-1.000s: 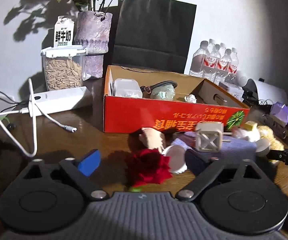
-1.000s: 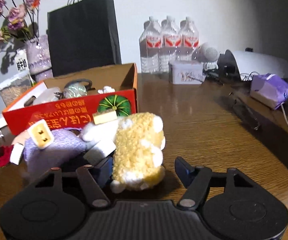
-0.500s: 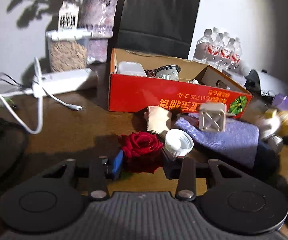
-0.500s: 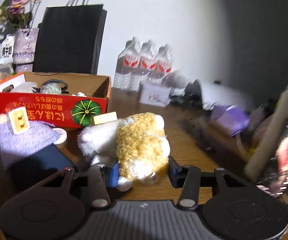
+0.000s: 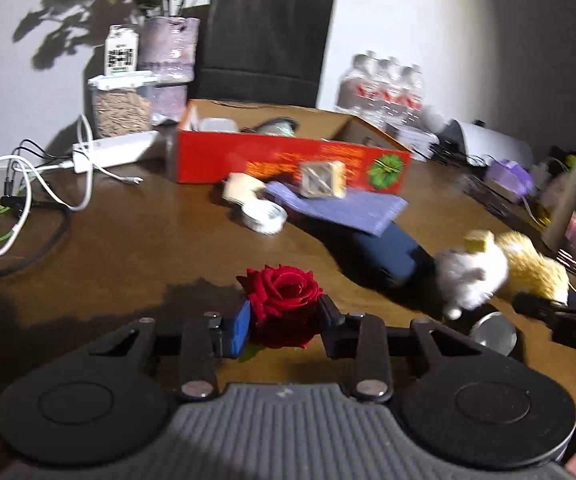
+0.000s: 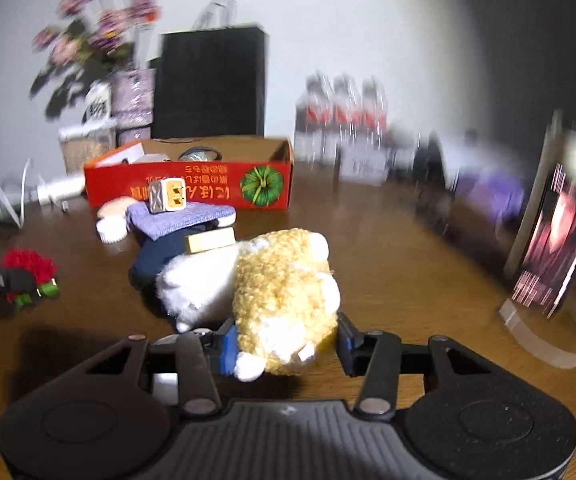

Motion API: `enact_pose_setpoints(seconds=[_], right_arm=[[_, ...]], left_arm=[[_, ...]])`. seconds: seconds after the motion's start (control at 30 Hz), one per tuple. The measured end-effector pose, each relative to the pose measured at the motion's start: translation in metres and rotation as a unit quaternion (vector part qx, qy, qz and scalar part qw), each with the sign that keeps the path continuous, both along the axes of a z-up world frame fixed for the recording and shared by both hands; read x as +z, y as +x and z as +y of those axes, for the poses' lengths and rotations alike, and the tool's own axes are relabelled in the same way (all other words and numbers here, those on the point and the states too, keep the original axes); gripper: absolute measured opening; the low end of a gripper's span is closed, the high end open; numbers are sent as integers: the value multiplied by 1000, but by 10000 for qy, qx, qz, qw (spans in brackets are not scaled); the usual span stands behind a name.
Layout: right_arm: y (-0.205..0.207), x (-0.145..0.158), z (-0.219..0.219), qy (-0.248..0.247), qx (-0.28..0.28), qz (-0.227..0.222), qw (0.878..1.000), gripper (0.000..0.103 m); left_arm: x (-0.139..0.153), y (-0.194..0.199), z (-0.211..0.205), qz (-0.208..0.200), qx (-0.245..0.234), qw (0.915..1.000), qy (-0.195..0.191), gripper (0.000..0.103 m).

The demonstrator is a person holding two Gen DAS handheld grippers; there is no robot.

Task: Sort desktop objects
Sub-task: 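Grasp the yellow plush sheep with the right tool while the left tool grasps the red rose, then carry the plush sheep and rose into the cardboard box and open both tools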

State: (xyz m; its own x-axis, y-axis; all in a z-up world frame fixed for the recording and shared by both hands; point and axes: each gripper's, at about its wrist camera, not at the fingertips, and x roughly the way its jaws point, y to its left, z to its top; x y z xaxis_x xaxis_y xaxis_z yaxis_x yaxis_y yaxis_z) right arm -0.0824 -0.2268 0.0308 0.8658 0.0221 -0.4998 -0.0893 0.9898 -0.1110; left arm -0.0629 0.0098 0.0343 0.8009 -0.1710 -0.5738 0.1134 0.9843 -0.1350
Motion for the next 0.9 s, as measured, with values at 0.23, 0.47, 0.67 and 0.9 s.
enact_pose_setpoints(seconds=[0.23,0.47,0.67,0.9], right_arm=[[13,-2,8,45,13,373,9993,42],[10,-4,5,104,27,434,9990,42],[-1,7,3,-1207,-739,-355,9893,42],[5,-6,9,-1686,-402,-193,9847,42]], left_arm=[[-8,-4,-12,-12,-158,9999,-9,36],[-15,1,-15,92,-184,9998,44,36],[-11,-2,-15,0,-248,9997,41,36],[-15,0,-20,50,-359,9993,69,36]])
